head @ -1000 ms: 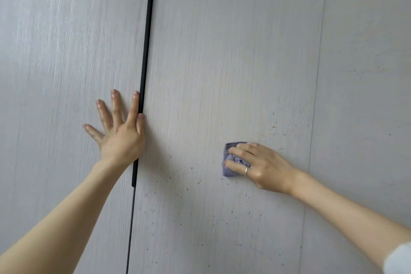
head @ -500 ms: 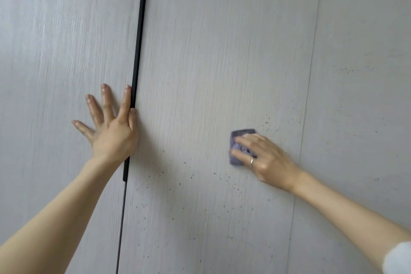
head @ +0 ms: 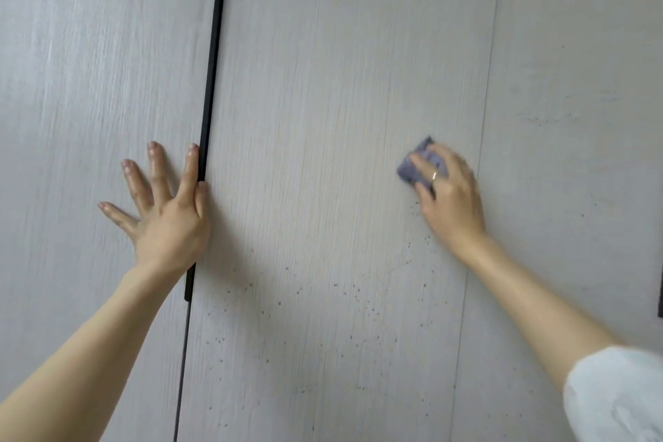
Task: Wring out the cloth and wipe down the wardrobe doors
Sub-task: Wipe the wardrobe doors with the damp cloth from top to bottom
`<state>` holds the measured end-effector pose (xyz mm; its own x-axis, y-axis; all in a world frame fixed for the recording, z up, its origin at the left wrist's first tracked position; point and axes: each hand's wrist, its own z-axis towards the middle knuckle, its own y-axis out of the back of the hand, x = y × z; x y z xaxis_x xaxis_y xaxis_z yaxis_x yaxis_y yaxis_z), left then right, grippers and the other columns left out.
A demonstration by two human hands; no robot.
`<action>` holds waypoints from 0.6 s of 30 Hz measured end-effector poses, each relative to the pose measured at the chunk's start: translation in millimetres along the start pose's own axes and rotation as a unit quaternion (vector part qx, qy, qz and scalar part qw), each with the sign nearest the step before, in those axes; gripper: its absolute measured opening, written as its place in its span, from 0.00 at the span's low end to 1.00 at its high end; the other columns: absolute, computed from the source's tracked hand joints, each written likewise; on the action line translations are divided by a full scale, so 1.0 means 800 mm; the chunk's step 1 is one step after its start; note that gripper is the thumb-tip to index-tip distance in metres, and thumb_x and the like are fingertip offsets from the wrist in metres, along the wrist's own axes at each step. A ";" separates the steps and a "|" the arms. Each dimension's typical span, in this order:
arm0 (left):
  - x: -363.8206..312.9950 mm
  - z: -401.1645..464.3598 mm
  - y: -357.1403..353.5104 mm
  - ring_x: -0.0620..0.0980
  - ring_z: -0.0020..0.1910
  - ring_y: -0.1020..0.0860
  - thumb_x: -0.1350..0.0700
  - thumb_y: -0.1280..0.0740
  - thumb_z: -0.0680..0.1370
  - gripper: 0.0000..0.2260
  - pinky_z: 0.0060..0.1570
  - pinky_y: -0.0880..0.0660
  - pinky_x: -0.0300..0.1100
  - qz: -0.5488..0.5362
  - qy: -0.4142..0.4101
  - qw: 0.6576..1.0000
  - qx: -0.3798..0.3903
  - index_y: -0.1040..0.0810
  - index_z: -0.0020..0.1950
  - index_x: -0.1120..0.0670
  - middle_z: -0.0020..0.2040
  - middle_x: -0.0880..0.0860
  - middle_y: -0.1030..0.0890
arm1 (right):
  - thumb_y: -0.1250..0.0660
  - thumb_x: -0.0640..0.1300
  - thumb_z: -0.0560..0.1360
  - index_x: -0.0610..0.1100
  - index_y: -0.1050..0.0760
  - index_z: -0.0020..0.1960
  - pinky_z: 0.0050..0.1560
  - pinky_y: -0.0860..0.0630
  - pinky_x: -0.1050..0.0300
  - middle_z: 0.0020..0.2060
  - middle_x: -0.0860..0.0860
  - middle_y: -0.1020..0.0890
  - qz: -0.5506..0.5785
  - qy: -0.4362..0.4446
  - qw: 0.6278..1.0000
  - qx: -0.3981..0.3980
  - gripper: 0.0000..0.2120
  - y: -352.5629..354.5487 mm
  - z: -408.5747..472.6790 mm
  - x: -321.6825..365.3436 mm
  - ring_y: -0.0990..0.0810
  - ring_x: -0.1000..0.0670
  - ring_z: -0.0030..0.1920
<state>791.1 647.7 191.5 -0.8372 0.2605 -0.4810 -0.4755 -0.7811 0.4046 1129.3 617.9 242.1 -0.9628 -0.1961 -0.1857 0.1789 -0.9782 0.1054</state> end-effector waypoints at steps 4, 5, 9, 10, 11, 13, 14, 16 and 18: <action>-0.003 -0.003 0.001 0.54 0.74 0.69 0.47 0.56 0.82 0.22 0.65 0.67 0.68 -0.011 0.006 1.000 0.000 0.60 0.74 0.35 0.76 0.49 0.66 | 0.42 0.33 0.75 0.43 0.29 0.62 0.63 0.30 0.43 0.58 0.37 0.23 -0.025 0.213 0.974 0.077 0.17 -0.001 -0.128 -0.004 0.28 0.40 0.61; -0.003 -0.004 0.001 0.55 0.74 0.68 0.48 0.55 0.82 0.22 0.65 0.67 0.68 -0.011 0.006 1.000 -0.002 0.59 0.74 0.35 0.77 0.49 0.65 | 0.44 0.32 0.75 0.42 0.29 0.62 0.64 0.31 0.44 0.58 0.37 0.22 -0.035 0.259 0.960 0.103 0.18 0.002 -0.133 -0.011 0.27 0.40 0.61; -0.005 -0.004 0.000 0.55 0.74 0.68 0.48 0.55 0.82 0.23 0.65 0.67 0.68 -0.010 0.004 1.000 -0.007 0.59 0.75 0.36 0.77 0.49 0.65 | 0.31 0.24 0.64 0.38 0.24 0.59 0.61 0.29 0.38 0.56 0.34 0.22 -0.066 0.180 0.979 0.070 0.25 0.006 -0.050 -0.036 0.23 0.35 0.57; -0.005 -0.004 0.000 0.55 0.74 0.68 0.48 0.55 0.82 0.22 0.65 0.66 0.68 -0.010 0.004 1.000 -0.007 0.58 0.75 0.36 0.77 0.50 0.65 | 0.30 0.24 0.64 0.37 0.23 0.59 0.60 0.29 0.38 0.57 0.34 0.23 -0.074 0.128 0.988 0.048 0.25 0.009 -0.019 -0.037 0.24 0.34 0.58; -0.004 -0.004 0.001 0.55 0.74 0.68 0.48 0.55 0.82 0.22 0.65 0.66 0.68 -0.011 0.004 1.000 -0.007 0.58 0.75 0.37 0.77 0.50 0.64 | 0.30 0.25 0.66 0.36 0.24 0.61 0.59 0.29 0.39 0.59 0.34 0.24 -0.076 0.079 0.993 0.033 0.24 0.014 0.011 -0.037 0.25 0.33 0.59; -0.004 -0.005 0.001 0.55 0.74 0.67 0.48 0.55 0.82 0.22 0.65 0.66 0.68 -0.010 0.005 1.000 -0.007 0.58 0.75 0.37 0.77 0.50 0.64 | 0.34 0.29 0.72 0.38 0.27 0.65 0.61 0.31 0.44 0.64 0.36 0.28 -0.064 -0.018 0.997 0.035 0.22 0.023 0.061 -0.035 0.30 0.35 0.64; -0.004 -0.005 0.001 0.55 0.74 0.68 0.48 0.55 0.82 0.22 0.65 0.66 0.68 -0.008 0.005 1.000 -0.007 0.58 0.75 0.37 0.77 0.50 0.64 | 0.35 0.32 0.75 0.39 0.28 0.67 0.62 0.33 0.47 0.65 0.38 0.29 -0.052 -0.056 0.997 0.031 0.21 0.025 0.076 -0.035 0.32 0.38 0.66; -0.004 -0.005 0.001 0.55 0.74 0.68 0.48 0.55 0.82 0.22 0.65 0.66 0.68 -0.009 0.004 1.000 -0.007 0.58 0.75 0.37 0.77 0.50 0.64 | 0.36 0.34 0.76 0.41 0.29 0.67 0.61 0.33 0.50 0.65 0.40 0.30 -0.028 -0.103 0.994 0.015 0.20 0.022 0.078 -0.035 0.33 0.40 0.65; -0.004 -0.005 0.002 0.55 0.74 0.68 0.48 0.55 0.82 0.22 0.65 0.66 0.68 -0.010 0.004 1.000 -0.005 0.58 0.75 0.37 0.77 0.49 0.65 | 0.35 0.34 0.75 0.39 0.27 0.66 0.60 0.31 0.49 0.63 0.39 0.29 0.002 -0.119 0.993 -0.006 0.19 0.014 0.044 -0.028 0.31 0.38 0.63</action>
<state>793.7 643.6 190.6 -0.8251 0.2716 -0.4954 -0.4896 -0.7813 0.3871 1145.8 614.0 281.6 -0.9825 -0.1795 0.0502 0.1835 -0.9786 0.0934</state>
